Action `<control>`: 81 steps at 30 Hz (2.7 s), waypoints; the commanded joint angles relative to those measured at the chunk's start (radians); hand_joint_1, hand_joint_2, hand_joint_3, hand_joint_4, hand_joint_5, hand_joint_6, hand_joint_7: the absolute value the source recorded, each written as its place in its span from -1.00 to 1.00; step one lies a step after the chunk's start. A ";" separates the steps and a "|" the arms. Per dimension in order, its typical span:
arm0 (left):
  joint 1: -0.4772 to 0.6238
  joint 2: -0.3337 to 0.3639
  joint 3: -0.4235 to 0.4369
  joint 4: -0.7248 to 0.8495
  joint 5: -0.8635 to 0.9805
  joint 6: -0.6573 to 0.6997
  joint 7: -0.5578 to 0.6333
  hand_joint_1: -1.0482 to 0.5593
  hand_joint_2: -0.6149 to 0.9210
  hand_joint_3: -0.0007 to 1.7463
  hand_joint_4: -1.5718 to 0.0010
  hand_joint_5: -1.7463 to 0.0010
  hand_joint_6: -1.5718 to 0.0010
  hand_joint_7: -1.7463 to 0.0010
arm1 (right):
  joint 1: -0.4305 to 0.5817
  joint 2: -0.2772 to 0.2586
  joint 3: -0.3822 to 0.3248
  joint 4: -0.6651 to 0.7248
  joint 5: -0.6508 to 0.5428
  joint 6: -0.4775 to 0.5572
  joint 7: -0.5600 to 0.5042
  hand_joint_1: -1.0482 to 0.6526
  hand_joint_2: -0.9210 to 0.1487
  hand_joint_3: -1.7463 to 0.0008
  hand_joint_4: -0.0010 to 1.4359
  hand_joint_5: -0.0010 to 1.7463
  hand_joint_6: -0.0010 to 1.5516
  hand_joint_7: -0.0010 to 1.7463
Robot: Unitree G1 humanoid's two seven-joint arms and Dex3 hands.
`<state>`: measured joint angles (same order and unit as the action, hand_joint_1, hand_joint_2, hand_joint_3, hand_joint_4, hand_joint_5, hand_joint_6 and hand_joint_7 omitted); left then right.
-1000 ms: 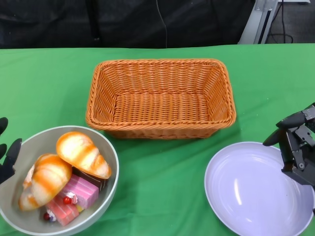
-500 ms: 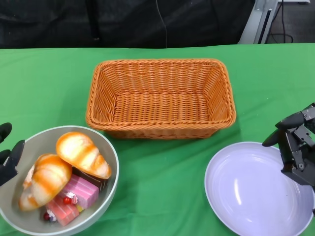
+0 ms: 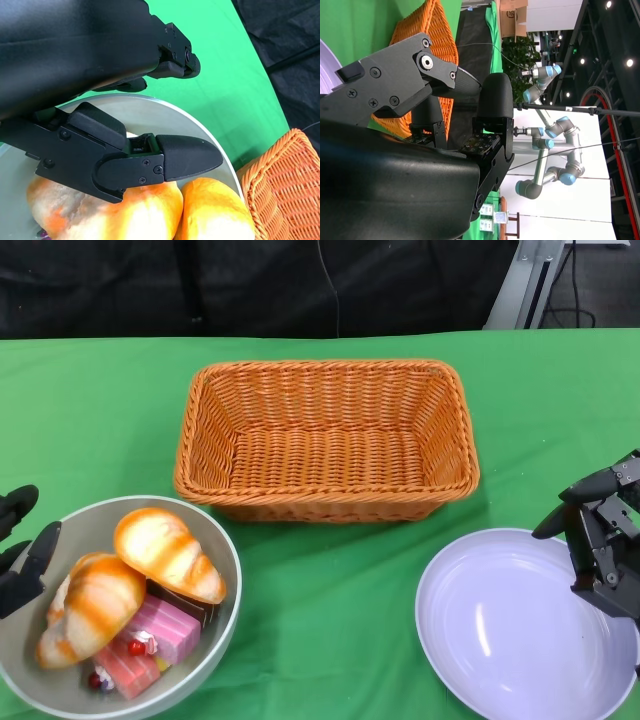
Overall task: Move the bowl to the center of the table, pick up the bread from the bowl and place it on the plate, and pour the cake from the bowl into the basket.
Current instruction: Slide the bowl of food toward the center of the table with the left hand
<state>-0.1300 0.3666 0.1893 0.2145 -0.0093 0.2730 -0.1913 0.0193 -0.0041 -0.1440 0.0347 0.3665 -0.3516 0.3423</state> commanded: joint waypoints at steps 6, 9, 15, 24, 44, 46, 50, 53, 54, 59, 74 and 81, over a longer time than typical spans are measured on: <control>0.018 -0.021 0.008 -0.051 -0.016 0.048 0.014 -0.84 1.00 -0.21 0.62 1.00 0.71 1.00 | -0.005 -0.009 -0.014 0.002 0.003 -0.008 -0.004 0.09 -0.58 0.00 0.05 0.87 -0.10 0.45; 0.021 -0.030 0.011 -0.065 -0.017 0.066 0.026 -0.84 1.00 -0.21 0.62 1.00 0.71 1.00 | -0.003 -0.012 -0.014 -0.003 -0.002 -0.002 -0.009 0.08 -0.57 -0.01 0.05 0.87 -0.11 0.45; 0.026 -0.051 0.016 -0.097 -0.038 0.104 0.034 -0.83 1.00 -0.21 0.63 0.99 0.72 0.99 | -0.001 -0.012 -0.014 -0.011 -0.006 0.001 -0.016 0.09 -0.53 -0.04 0.05 0.88 -0.11 0.47; 0.039 -0.085 0.011 -0.150 -0.041 0.135 0.046 -0.80 1.00 -0.21 0.62 0.99 0.71 0.99 | -0.001 -0.013 -0.014 -0.009 0.000 0.000 -0.012 0.07 -0.53 -0.03 0.03 0.90 -0.12 0.47; 0.090 -0.168 -0.067 -0.302 -0.011 0.208 0.097 -0.81 1.00 -0.21 0.67 1.00 0.72 1.00 | -0.005 -0.014 -0.015 -0.001 0.000 -0.003 -0.008 0.07 -0.53 -0.03 0.04 0.90 -0.12 0.47; 0.093 -0.178 -0.076 -0.318 -0.009 0.223 0.101 -0.81 1.00 -0.20 0.67 1.00 0.72 1.00 | -0.006 -0.014 -0.016 0.001 0.002 -0.006 -0.005 0.07 -0.54 -0.03 0.04 0.90 -0.12 0.47; 0.101 -0.196 -0.091 -0.353 -0.013 0.258 0.110 -0.80 1.00 -0.20 0.69 1.00 0.73 1.00 | -0.005 -0.013 -0.016 0.002 -0.003 -0.009 -0.007 0.08 -0.53 -0.03 0.04 0.89 -0.11 0.46; 0.107 -0.208 -0.100 -0.374 -0.018 0.274 0.107 -0.79 1.00 -0.19 0.73 1.00 0.76 1.00 | -0.004 -0.014 -0.016 0.002 -0.003 -0.008 -0.006 0.07 -0.52 -0.04 0.04 0.89 -0.11 0.46; 0.108 -0.212 -0.104 -0.380 -0.023 0.282 0.102 -0.79 1.00 -0.19 0.75 1.00 0.77 1.00 | -0.003 -0.014 -0.015 0.000 -0.002 -0.004 -0.006 0.07 -0.53 -0.04 0.03 0.88 -0.11 0.46; 0.113 -0.232 -0.125 -0.418 -0.029 0.324 0.102 -0.78 1.00 -0.18 0.79 0.99 0.81 0.99 | -0.003 -0.009 -0.014 0.005 -0.005 -0.009 -0.008 0.07 -0.53 -0.03 0.04 0.89 -0.11 0.47; 0.110 -0.235 -0.171 -0.417 -0.049 0.315 0.045 -0.76 1.00 -0.18 0.84 0.99 0.88 1.00 | 0.003 -0.012 -0.008 -0.003 -0.010 0.001 -0.008 0.09 -0.52 -0.06 0.03 0.88 -0.11 0.46; 0.106 -0.247 -0.181 -0.428 -0.077 0.318 0.032 -0.73 1.00 -0.19 0.85 1.00 0.91 1.00 | 0.003 -0.007 -0.006 -0.001 -0.016 -0.005 -0.014 0.09 -0.51 -0.05 0.04 0.88 -0.10 0.44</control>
<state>-0.0247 0.1142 0.0181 -0.2086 -0.0774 0.5936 -0.1390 0.0193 -0.0049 -0.1412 0.0347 0.3532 -0.3510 0.3351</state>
